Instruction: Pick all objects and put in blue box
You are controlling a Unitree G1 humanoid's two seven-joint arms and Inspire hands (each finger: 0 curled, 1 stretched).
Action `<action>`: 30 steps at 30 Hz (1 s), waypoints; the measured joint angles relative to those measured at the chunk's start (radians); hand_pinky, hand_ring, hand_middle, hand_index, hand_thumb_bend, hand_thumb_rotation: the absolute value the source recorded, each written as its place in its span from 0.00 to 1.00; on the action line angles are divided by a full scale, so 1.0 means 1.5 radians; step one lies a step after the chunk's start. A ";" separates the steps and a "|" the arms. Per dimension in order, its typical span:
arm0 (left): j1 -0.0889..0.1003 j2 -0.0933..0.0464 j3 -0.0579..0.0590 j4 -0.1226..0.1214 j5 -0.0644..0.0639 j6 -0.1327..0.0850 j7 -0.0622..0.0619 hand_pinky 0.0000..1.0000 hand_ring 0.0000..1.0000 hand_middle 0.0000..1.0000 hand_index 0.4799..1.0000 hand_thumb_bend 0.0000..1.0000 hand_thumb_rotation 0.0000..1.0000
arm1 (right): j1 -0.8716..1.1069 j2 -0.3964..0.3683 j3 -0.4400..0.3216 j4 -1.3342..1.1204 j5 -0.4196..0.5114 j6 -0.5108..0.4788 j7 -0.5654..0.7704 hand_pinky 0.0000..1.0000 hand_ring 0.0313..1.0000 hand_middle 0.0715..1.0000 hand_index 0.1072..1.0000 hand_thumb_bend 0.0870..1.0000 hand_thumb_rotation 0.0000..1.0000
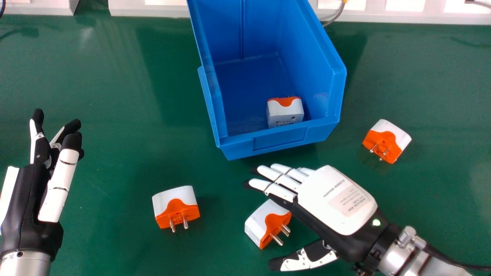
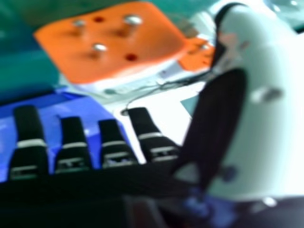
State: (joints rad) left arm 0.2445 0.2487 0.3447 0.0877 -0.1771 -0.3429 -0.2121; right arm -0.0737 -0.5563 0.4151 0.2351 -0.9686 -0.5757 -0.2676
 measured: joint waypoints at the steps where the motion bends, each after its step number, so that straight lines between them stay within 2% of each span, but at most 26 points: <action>1: 0.000 0.000 0.000 0.000 0.000 0.000 0.000 0.89 0.92 0.92 0.85 0.61 0.84 | -0.005 0.000 0.004 0.005 0.000 0.002 0.002 0.75 0.89 0.92 0.85 0.41 0.53; 9: 0.001 0.001 0.000 -0.002 0.001 0.006 0.001 0.90 0.92 0.93 0.88 0.63 0.85 | -0.036 0.005 0.026 0.049 -0.001 0.018 0.003 0.76 0.90 0.92 0.84 0.40 0.55; 16: 0.004 0.002 0.003 -0.017 0.002 0.017 0.001 0.91 0.93 0.93 0.88 0.62 0.84 | -0.044 0.009 0.047 0.075 -0.013 0.030 0.002 0.75 0.89 0.92 0.84 0.41 0.45; 20: 0.005 0.002 0.004 -0.022 0.002 0.021 0.001 0.91 0.92 0.93 0.87 0.62 0.84 | -0.057 0.013 0.061 0.095 -0.015 0.029 -0.014 0.71 0.86 0.88 0.80 0.44 0.30; 23: 0.005 0.002 0.004 -0.024 0.002 0.024 0.001 0.92 0.93 0.93 0.88 0.61 0.85 | -0.074 0.017 0.074 0.108 -0.013 0.014 -0.030 0.67 0.81 0.83 0.75 0.51 0.13; 25: 0.006 0.002 0.004 -0.024 0.002 0.024 0.000 0.91 0.93 0.93 0.88 0.61 0.86 | -0.087 0.023 0.082 0.119 -0.009 0.002 -0.041 0.63 0.75 0.76 0.69 0.55 0.06; 26: 0.006 0.002 0.005 -0.024 0.002 0.024 0.000 0.92 0.93 0.93 0.89 0.61 0.85 | -0.094 0.027 0.087 0.124 -0.006 -0.004 -0.045 0.59 0.68 0.69 0.59 0.52 0.08; 27: 0.005 0.002 0.004 -0.025 0.001 0.024 -0.001 0.92 0.93 0.94 0.89 0.61 0.85 | -0.100 0.030 0.091 0.130 -0.003 -0.011 -0.046 0.53 0.59 0.59 0.51 0.49 0.06; 30: 0.006 0.002 0.006 -0.025 0.000 0.025 -0.003 0.92 0.93 0.94 0.89 0.62 0.85 | -0.109 0.035 0.094 0.155 0.022 -0.017 -0.045 0.36 0.37 0.43 0.45 0.48 0.01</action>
State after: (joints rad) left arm 0.2527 0.2519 0.3540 0.0502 -0.1773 -0.3058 -0.2162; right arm -0.2378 -0.5037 0.5554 0.4680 -0.9361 -0.6014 -0.3351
